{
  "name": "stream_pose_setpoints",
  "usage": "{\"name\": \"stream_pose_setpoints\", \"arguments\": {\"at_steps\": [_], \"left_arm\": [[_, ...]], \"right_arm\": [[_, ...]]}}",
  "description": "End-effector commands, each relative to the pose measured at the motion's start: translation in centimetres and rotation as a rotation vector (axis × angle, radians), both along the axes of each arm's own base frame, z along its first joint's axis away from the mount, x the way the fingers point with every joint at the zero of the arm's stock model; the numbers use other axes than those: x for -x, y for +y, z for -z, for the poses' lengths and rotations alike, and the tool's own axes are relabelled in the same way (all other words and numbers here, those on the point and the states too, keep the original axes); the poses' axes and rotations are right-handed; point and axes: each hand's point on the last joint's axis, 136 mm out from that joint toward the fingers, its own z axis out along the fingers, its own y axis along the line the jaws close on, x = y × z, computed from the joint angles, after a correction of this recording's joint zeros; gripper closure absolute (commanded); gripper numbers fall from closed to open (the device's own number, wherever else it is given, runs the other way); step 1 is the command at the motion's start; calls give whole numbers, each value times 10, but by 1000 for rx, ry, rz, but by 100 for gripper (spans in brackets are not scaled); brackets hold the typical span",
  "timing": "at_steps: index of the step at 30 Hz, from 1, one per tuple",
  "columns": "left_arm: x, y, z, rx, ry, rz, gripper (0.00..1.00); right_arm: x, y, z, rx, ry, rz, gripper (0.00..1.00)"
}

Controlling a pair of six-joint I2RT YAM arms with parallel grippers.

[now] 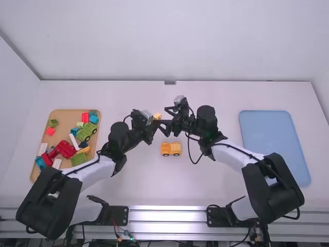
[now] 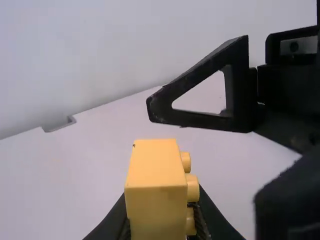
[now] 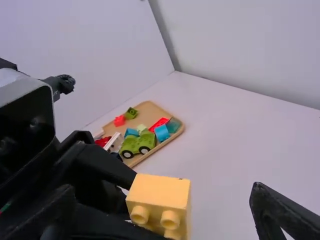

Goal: Assemble lego blocks to make yellow taxi

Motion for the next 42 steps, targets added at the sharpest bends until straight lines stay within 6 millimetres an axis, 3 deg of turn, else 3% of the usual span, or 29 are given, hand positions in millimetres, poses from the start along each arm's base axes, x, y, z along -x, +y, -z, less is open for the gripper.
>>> {"name": "stream_pose_setpoints", "arguments": {"at_steps": [1, 14, 18, 42], "left_arm": [[1, -2, -2, 18, 5, -7, 98], [8, -14, -6, 27, -11, 36, 98], [12, -20, -8, 33, -16, 68, 98], [13, -21, -9, -51, -99, 81, 98]], "right_arm": [[-7, 1, -5, 1, -20, 19, 12], [-7, 1, -2, 7, -7, 18, 25], [-6, 1, -1, 9, -4, 18, 35], [11, 9, 9, 19, 74, -57, 60]]}}
